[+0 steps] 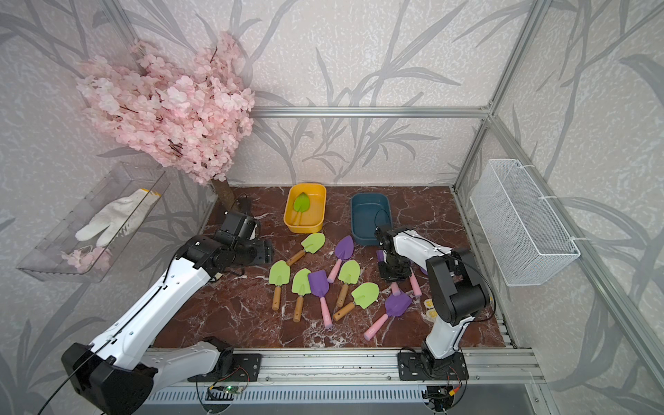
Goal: Sort the small shovels by color and place them into the storage box
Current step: Pick up the shovel from the center of the board, then place the shovel in the storage box.
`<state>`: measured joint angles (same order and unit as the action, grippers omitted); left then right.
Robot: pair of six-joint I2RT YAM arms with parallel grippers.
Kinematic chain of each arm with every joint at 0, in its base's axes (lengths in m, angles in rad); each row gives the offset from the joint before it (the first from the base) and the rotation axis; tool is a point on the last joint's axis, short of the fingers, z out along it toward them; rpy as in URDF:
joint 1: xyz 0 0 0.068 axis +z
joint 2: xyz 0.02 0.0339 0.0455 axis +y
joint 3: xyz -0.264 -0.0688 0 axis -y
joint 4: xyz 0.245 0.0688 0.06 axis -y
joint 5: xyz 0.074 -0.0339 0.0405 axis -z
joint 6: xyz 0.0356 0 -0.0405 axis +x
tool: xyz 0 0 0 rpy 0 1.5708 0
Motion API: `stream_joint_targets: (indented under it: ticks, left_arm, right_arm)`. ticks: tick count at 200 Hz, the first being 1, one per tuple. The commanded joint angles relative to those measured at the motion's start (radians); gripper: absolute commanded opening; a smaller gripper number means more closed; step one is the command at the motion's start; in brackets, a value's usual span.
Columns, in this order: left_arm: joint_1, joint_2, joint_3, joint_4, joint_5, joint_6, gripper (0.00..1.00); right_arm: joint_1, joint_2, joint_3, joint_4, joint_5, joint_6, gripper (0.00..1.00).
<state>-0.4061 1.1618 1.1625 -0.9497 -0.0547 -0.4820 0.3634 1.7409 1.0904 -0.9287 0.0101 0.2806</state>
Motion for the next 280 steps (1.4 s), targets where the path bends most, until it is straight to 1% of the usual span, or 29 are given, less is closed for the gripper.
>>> stream_joint_targets:
  ticks: [1,70,108,123,149,170,189,210,254,280]
  left_arm:
    - [-0.005,-0.03,0.029,-0.03,-0.012,0.006,0.78]
    - [-0.007,-0.041,0.031,-0.04,-0.013,-0.003,0.78]
    - [-0.009,-0.043,0.032,-0.04,-0.01,-0.013,0.78]
    - [-0.01,-0.041,0.035,-0.043,-0.011,-0.017,0.78]
    - [-0.014,-0.038,0.038,-0.042,-0.015,-0.022,0.78]
    - [-0.017,-0.034,0.039,-0.036,-0.016,-0.026,0.78]
    - [-0.022,-0.027,0.043,-0.034,-0.015,-0.029,0.78]
    - [-0.023,-0.026,0.046,-0.034,-0.023,-0.029,0.78]
    - [-0.022,-0.024,0.045,-0.037,-0.028,-0.03,0.78]
    - [-0.023,-0.02,0.046,-0.04,-0.026,-0.031,0.78]
  right_arm:
    - [0.013,-0.063,0.029,-0.038,0.002,-0.006,0.22]
    - [0.037,-0.137,0.037,-0.114,-0.008,0.015,0.19]
    - [0.049,-0.195,0.038,-0.191,-0.043,0.034,0.19]
    - [0.055,-0.227,0.051,-0.231,-0.038,0.039,0.19]
    - [0.057,-0.285,0.111,-0.304,-0.044,0.038,0.19]
    - [0.056,-0.295,0.22,-0.35,0.005,0.033,0.19]
    - [0.052,-0.261,0.323,-0.357,0.028,0.023,0.19]
    - [0.044,-0.179,0.427,-0.339,0.028,0.019,0.19]
    - [0.007,0.064,0.636,-0.282,0.012,0.039,0.19]
    - [-0.023,0.186,0.725,-0.233,-0.009,0.063,0.18]
